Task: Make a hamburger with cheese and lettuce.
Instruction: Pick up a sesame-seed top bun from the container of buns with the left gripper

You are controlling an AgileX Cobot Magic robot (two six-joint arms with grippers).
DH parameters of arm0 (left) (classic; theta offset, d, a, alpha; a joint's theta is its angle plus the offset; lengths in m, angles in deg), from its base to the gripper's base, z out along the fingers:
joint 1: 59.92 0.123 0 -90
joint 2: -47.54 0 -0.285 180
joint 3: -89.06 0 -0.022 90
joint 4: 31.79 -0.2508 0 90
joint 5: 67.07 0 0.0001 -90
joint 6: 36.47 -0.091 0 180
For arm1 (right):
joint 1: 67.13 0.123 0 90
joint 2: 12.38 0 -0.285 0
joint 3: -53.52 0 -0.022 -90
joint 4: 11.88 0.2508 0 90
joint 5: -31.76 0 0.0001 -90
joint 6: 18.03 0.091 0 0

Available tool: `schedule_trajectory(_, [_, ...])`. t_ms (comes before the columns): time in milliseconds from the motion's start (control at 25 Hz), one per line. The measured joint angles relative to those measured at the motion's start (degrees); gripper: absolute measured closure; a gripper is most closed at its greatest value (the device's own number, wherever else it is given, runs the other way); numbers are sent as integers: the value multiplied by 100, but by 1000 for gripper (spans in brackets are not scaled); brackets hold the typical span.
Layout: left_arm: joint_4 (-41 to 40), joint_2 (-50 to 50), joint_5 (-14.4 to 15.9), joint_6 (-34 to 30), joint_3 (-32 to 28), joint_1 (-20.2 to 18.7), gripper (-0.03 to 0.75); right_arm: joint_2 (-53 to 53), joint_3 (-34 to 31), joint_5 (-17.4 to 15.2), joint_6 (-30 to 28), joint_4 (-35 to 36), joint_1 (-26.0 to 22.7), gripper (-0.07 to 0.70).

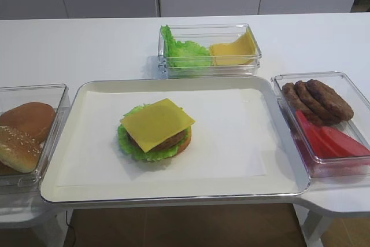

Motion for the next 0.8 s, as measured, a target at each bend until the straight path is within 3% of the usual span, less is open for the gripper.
schedule_trajectory(800, [0,0,0,0,0,0,312,0,0,0,0,0,0,225])
